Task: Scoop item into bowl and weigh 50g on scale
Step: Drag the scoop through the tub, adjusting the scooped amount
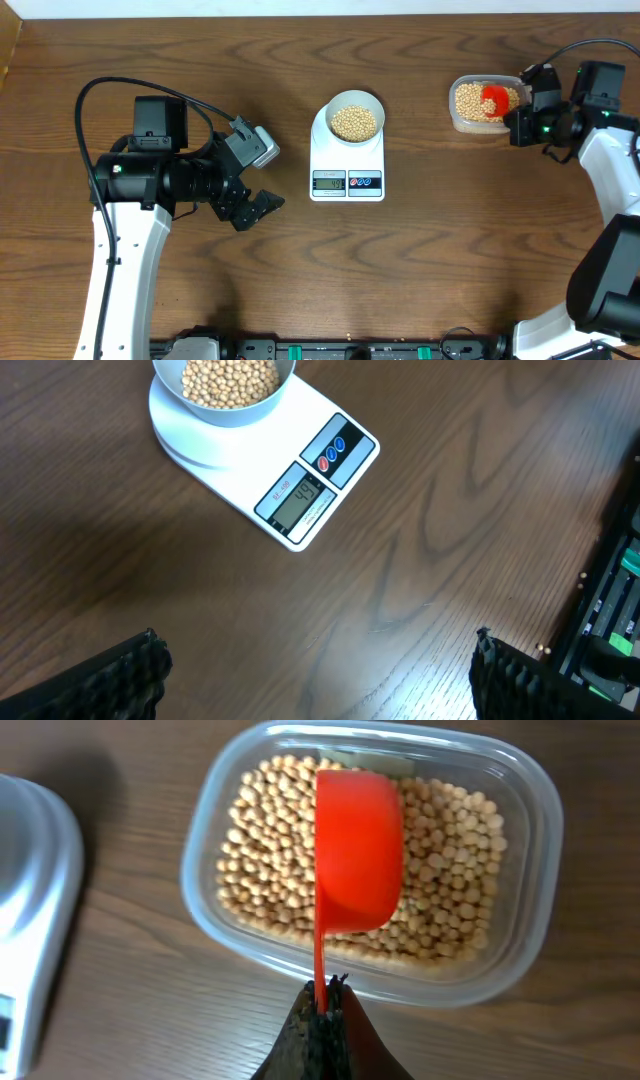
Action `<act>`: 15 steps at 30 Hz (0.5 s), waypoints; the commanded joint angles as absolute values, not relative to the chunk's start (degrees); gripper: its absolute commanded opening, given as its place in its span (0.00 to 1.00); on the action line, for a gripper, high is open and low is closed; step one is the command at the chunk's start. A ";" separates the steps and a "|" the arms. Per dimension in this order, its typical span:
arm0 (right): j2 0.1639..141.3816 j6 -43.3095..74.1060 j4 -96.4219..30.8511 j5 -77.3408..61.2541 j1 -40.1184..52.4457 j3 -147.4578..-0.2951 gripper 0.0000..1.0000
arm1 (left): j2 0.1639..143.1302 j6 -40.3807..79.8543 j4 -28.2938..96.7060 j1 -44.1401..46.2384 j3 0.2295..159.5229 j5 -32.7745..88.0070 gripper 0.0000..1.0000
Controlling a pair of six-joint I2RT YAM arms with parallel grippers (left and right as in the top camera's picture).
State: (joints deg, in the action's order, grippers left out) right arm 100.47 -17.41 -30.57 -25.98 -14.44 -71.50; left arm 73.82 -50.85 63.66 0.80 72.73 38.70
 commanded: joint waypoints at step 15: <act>100.75 -13.45 -30.65 -56.73 -23.55 -71.33 0.01 | 73.73 -50.74 63.83 0.56 73.58 39.44 0.98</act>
